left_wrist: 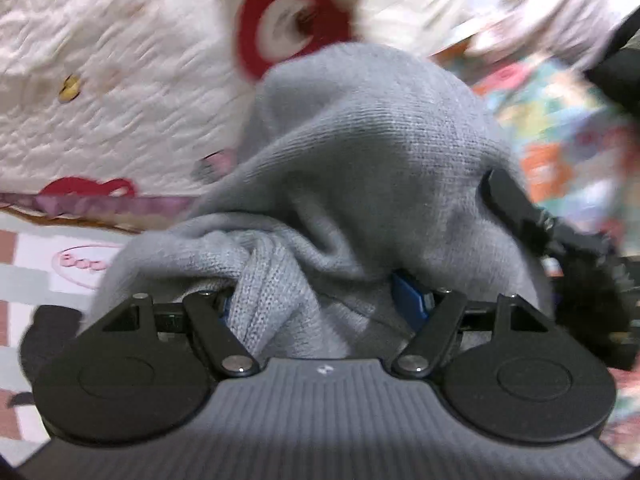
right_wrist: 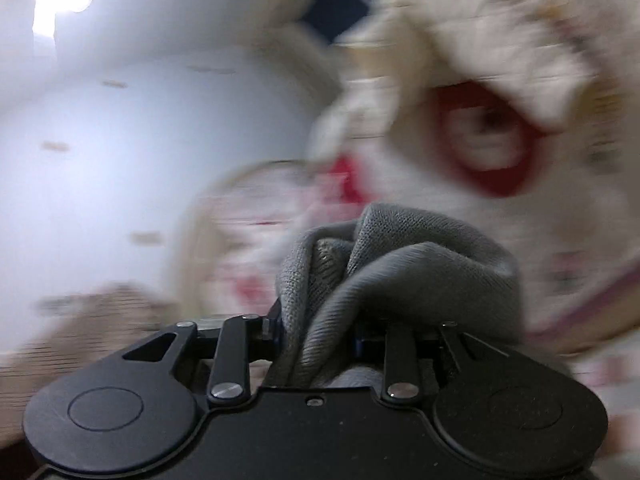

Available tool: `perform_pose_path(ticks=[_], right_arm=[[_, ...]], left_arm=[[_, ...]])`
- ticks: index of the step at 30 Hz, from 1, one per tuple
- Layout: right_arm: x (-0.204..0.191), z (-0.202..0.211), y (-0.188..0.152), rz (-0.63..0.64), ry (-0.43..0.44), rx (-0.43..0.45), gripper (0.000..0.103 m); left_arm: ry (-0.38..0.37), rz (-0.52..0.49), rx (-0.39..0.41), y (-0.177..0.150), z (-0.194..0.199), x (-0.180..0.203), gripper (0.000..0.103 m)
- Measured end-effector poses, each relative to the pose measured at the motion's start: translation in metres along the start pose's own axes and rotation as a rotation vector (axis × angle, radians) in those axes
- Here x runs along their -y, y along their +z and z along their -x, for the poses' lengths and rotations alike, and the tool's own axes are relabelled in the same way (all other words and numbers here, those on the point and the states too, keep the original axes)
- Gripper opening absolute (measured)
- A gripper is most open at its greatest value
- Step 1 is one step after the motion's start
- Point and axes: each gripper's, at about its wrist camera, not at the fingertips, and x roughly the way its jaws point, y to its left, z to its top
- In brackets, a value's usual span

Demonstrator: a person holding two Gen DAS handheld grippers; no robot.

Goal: Fold clothes

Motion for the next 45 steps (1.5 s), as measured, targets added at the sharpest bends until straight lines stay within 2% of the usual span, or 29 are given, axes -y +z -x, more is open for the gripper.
perform_pose_path(ticks=[2,3,5,7,9,11,16,19,22,25,30,32,36,39,41,42,43,45], right_arm=[[0.020,-0.021,-0.016,0.106,-0.240,-0.046,0.049],[0.032,-0.031,-0.028,0.155,-0.333,-0.075,0.048],[0.057,-0.048,-0.059,0.247,-0.484,-0.142,0.048],[0.077,-0.051,-0.087,0.248,-0.536,-0.190,0.048],[0.090,-0.050,-0.113,0.179,-0.523,-0.232,0.048],[0.094,-0.053,-0.136,0.155,-0.520,-0.291,0.048],[0.083,-0.046,-0.170,0.237,-0.527,-0.430,0.050],[0.072,-0.046,-0.181,0.277,-0.502,-0.499,0.059],[0.073,-0.046,-0.190,0.211,-0.450,-0.540,0.061],[0.083,-0.042,-0.203,0.083,-0.423,-0.516,0.061],[0.102,-0.038,-0.224,-0.089,-0.421,-0.425,0.061],[0.115,-0.039,-0.226,-0.171,-0.394,-0.400,0.061],[0.135,-0.054,-0.226,-0.286,-0.358,-0.399,0.059],[0.138,-0.072,-0.226,-0.339,-0.308,-0.427,0.050],[0.136,-0.089,-0.229,-0.312,-0.307,-0.482,0.031],[0.133,-0.096,-0.231,-0.314,-0.285,-0.494,0.006],[0.129,-0.100,-0.229,-0.315,-0.249,-0.487,0.003],[0.114,-0.107,-0.220,-0.293,-0.176,-0.468,0.003]], left_arm=[[0.101,0.002,-0.040,-0.019,-0.024,-0.029,0.072],[0.153,-0.004,-0.055,-0.033,-0.030,-0.046,0.072],[0.244,-0.029,-0.082,-0.061,-0.033,-0.077,0.074],[0.311,-0.051,-0.117,-0.086,-0.032,-0.107,0.074],[0.379,-0.073,-0.151,-0.111,-0.031,-0.136,0.074],[0.402,-0.061,-0.158,-0.127,-0.031,-0.157,0.074],[0.372,-0.097,-0.161,-0.153,-0.032,-0.174,0.075],[0.324,-0.121,-0.157,-0.158,-0.030,-0.167,0.075],[0.299,-0.176,-0.132,-0.160,-0.032,-0.156,0.076],[0.284,-0.191,-0.115,-0.161,-0.036,-0.153,0.077],[0.284,-0.201,-0.063,-0.163,-0.036,-0.154,0.082],[0.247,-0.193,-0.063,-0.162,-0.037,-0.155,0.082],[0.139,-0.170,-0.075,-0.161,-0.037,-0.156,0.074],[0.134,-0.241,-0.076,-0.164,-0.037,-0.146,0.074],[0.145,-0.297,-0.074,-0.167,-0.039,-0.139,0.074],[0.155,-0.322,-0.071,-0.169,-0.039,-0.136,0.074],[0.157,-0.338,-0.064,-0.171,-0.040,-0.133,0.074],[0.146,-0.356,-0.045,-0.172,-0.041,-0.127,0.074]])
